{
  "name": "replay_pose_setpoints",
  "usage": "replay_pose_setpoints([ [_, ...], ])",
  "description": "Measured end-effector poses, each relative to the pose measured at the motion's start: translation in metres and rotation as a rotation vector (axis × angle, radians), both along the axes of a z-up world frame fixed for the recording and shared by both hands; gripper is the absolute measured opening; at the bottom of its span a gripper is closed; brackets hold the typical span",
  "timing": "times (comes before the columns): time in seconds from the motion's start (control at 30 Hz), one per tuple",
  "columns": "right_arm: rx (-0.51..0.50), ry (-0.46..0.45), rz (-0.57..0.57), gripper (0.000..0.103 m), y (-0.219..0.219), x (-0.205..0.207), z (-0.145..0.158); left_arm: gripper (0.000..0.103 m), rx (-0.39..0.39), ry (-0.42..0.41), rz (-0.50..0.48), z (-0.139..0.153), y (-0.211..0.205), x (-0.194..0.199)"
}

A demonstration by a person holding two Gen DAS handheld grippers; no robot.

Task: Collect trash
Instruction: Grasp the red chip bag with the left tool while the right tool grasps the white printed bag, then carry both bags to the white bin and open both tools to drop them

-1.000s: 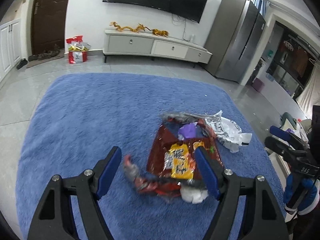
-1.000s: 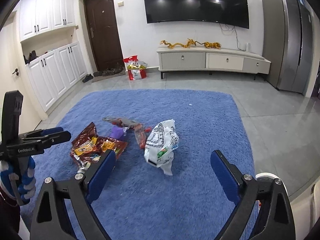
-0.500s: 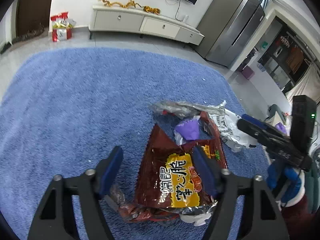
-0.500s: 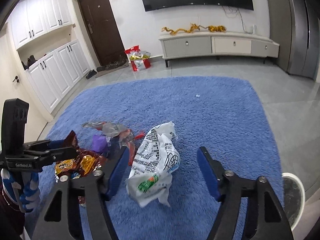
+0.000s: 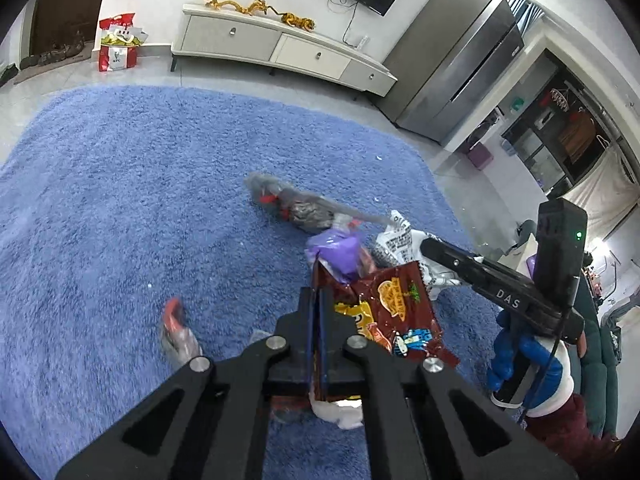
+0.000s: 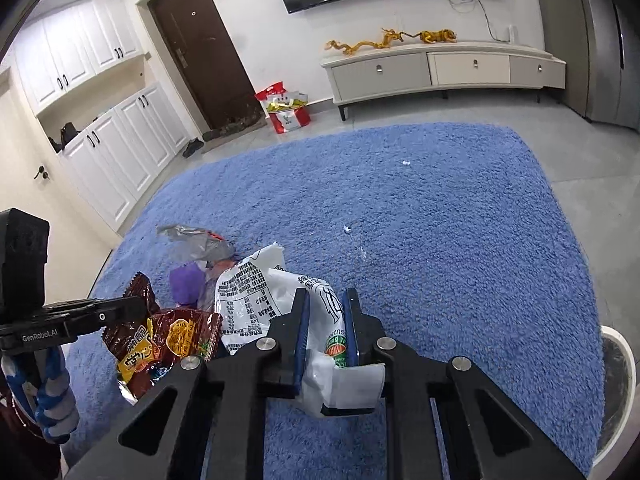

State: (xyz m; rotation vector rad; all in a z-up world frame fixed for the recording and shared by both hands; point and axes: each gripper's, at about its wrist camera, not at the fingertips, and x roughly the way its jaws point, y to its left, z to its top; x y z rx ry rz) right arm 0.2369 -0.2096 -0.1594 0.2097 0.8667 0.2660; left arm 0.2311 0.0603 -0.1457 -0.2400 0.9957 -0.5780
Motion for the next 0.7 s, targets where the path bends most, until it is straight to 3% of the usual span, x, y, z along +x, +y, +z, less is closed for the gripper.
replay_pose_setpoints([
  [0.47, -0.059, -0.1, -0.03, 0.013, -0.011, -0.09, 0.056, 0.002, 0.02, -0.093, 0.033, 0.058, 0.017, -0.082],
  [0.7, -0.074, -0.117, -0.041, 0.013, -0.023, -0.139, 0.07, 0.002, 0.063, -0.076, 0.063, 0.054, 0.04, -0.138],
])
